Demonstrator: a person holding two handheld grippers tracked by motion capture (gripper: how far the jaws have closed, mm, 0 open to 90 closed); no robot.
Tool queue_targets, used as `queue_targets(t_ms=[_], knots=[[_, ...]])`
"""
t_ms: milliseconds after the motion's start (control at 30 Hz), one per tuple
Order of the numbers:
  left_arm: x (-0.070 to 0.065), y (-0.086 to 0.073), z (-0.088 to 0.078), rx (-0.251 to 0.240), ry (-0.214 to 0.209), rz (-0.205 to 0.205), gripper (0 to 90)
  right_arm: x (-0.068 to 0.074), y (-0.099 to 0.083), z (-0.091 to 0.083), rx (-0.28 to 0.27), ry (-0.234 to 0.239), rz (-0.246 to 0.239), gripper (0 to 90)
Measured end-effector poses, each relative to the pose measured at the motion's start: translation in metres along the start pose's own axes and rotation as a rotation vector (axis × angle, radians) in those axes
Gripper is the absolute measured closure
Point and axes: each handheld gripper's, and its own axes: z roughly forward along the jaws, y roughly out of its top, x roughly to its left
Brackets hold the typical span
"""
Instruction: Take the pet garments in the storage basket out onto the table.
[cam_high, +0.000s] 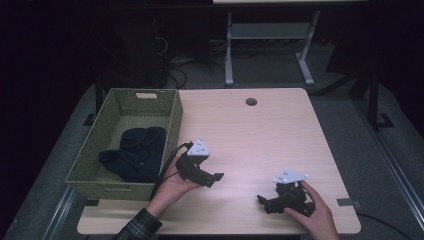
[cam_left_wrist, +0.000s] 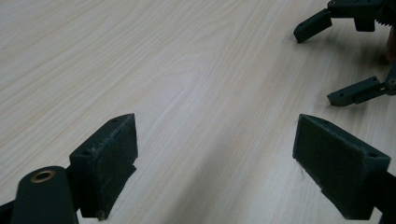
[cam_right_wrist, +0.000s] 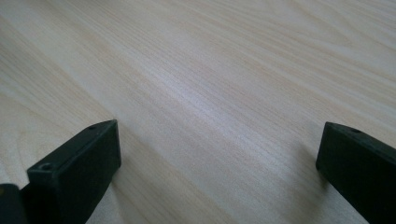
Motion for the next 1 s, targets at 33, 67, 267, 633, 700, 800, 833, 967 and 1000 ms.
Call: queue_targets(t_ms=[33, 67, 267, 633, 700, 800, 833, 967, 1000], knots=[[0.000, 0.001, -0.001, 0.000, -0.002, -0.002, 13.4, 0.000, 0.000, 0.000, -0.001, 0.000, -0.001, 0.0], [0.000, 0.002, -0.002, -0.005, -0.002, -0.002, 13.4, 0.000, 0.000, 0.000, -0.001, 0.000, -0.001, 0.0], [0.002, 0.008, -0.006, -0.011, -0.007, 0.001, 13.4, 0.000, 0.000, 0.000, -0.001, 0.000, -0.001, 0.0], [0.007, 0.020, -0.015, -0.037, -0.003, -0.010, 13.5, 0.000, 0.000, 0.000, -0.001, 0.000, -0.001, 0.0], [0.009, 0.024, -0.018, -0.048, 0.000, -0.013, 13.5, 0.000, 0.000, 0.000, -0.001, 0.000, -0.001, 0.0], [0.011, 0.027, -0.021, -0.056, 0.003, -0.010, 13.5, 0.000, 0.000, 0.000, -0.001, 0.000, -0.001, 0.0], [0.011, 0.027, -0.021, -0.056, 0.003, -0.010, 13.5, 0.000, 0.000, 0.000, -0.001, 0.000, -0.001, 0.0], [0.013, 0.030, -0.025, -0.053, 0.000, -0.010, 13.6, 0.000, 0.000, 0.000, -0.001, 0.000, -0.001, 0.0], [0.014, 0.032, -0.026, -0.056, 0.002, -0.011, 13.6, 0.000, 0.000, 0.000, -0.001, 0.000, -0.001, 0.0]])
